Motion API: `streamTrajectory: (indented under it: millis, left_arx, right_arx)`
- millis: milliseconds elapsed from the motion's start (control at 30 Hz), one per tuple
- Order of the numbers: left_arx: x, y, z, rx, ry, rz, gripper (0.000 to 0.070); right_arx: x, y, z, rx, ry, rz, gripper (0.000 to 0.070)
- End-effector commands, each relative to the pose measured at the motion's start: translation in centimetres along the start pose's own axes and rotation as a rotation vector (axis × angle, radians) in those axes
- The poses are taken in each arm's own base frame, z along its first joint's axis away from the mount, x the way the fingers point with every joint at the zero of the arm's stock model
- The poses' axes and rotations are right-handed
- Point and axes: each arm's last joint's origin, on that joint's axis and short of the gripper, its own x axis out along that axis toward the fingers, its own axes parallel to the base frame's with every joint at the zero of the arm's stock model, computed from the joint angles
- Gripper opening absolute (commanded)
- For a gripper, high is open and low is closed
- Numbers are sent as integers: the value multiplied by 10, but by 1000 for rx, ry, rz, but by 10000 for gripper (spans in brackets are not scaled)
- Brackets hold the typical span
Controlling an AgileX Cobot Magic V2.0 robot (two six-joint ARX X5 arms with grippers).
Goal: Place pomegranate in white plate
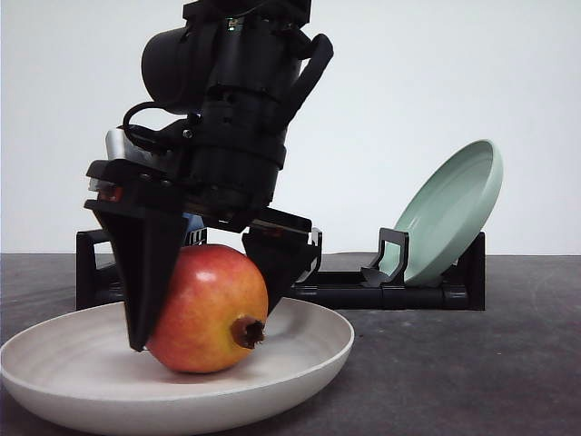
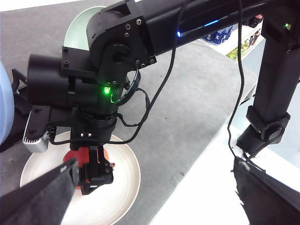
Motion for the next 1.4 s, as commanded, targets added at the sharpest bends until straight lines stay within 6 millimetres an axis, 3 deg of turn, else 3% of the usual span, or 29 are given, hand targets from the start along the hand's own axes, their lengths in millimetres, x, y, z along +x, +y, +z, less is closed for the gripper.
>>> streamTrajectory:
  millis: [0, 133, 233, 433, 533, 700, 867, 1100, 1367]
  left_arx:
    - [-3, -2, 4, -4, -17, -17, 636]
    - [-3, -2, 4, -4, -17, -17, 636]
    - [-3, -2, 4, -4, -17, -17, 636]
    - [-3, -2, 4, -4, -18, -16, 637]
    - [-3, -2, 5, -4, -20, -11, 636]
    - [-3, -1, 5, -7, -26, 4, 636]
    - [-3, -1, 5, -7, -30, 16, 636]
    - [-3, 0, 5, -8, -40, 32, 637]
    - [-3, 1, 7, -9, -81, 105, 637]
  right_arx:
    - [5, 4, 5, -1, -3, 0, 700]
    - [-2, 6, 5, -9, -22, 5, 700]
    - [-17, 8, 6, -12, -60, 9, 700]
    - [-84, 13, -9, -35, -176, 19, 700]
    - [-125, 16, -28, -53, -241, 19, 700]
    - [-189, 15, -76, -41, -362, -4, 700]
    - [-230, 5, -140, 2, -496, -83, 700]
    - [-239, -6, -240, 77, -736, -191, 700]
    - [-217, -8, -314, 160, -1071, -172, 700]
